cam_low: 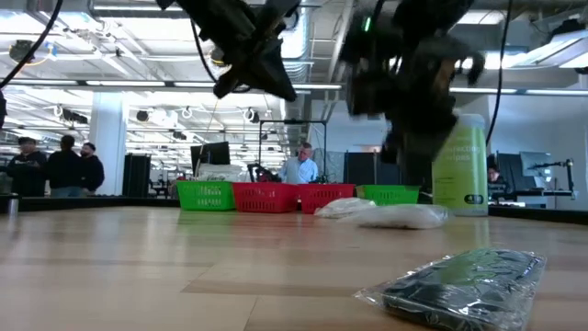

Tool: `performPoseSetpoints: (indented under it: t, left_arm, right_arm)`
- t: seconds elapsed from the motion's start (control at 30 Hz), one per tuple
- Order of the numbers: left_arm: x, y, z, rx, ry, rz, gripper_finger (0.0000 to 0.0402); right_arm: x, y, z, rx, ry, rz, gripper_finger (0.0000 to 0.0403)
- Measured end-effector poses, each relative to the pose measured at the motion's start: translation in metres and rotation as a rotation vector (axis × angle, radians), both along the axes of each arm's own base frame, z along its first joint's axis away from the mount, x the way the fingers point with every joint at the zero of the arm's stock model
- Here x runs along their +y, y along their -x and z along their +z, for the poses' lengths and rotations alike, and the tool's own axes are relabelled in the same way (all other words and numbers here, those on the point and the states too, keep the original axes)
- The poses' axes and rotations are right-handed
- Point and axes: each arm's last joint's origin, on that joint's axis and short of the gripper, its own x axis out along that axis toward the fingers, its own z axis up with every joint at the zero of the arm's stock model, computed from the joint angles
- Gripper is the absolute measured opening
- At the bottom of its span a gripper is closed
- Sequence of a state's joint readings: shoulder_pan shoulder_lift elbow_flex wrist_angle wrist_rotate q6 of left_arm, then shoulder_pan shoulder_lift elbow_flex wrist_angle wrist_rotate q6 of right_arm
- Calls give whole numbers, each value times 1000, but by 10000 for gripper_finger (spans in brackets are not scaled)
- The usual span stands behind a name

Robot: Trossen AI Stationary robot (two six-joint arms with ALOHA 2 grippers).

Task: Pick & Place Travel size toiletries
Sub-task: Put the cotton pack into the left green basket

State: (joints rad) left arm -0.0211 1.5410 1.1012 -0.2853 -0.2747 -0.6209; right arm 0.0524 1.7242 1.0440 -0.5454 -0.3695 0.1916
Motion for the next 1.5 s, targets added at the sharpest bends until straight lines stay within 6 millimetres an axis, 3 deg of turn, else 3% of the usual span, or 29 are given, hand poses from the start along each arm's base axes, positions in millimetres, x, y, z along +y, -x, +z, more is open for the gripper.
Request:
performPoseSetpoints:
  t: [0.1, 0.2, 0.37, 0.53, 0.77, 0.93, 1.13, 1.37, 1.5]
  left_arm:
    - [-4, 4, -17, 9, 79, -35, 1]
    - [-6, 9, -36, -26, 168, -57, 1]
    - [-14, 12, -51, -140, 220, -129, 1]
    - [-25, 14, -54, -139, 188, -196, 3]
    - [-30, 14, -54, -140, 156, -176, 25]
    - [-34, 15, -54, -140, 135, -166, 41]
    - [-34, 15, -54, -135, 119, -172, 54]
    - [-34, 16, -55, -124, 112, -176, 58]
    - [-34, 16, -55, -125, 113, -176, 58]
  right_arm:
    - [9, 7, 19, -33, 84, -64, 0]
    - [13, 19, 26, 17, 246, -184, 0]
    - [10, 32, 9, 114, 385, -267, 0]
    - [12, 34, -12, 121, 453, -64, 5]
    - [34, 39, -1, 15, 509, 227, 55]
    - [41, 38, -2, -12, 563, 264, 108]
    - [26, 37, -16, 40, 612, 209, 165]
    - [20, 30, -29, 57, 637, 270, 202]
    - [20, 27, -34, 64, 636, 275, 201]
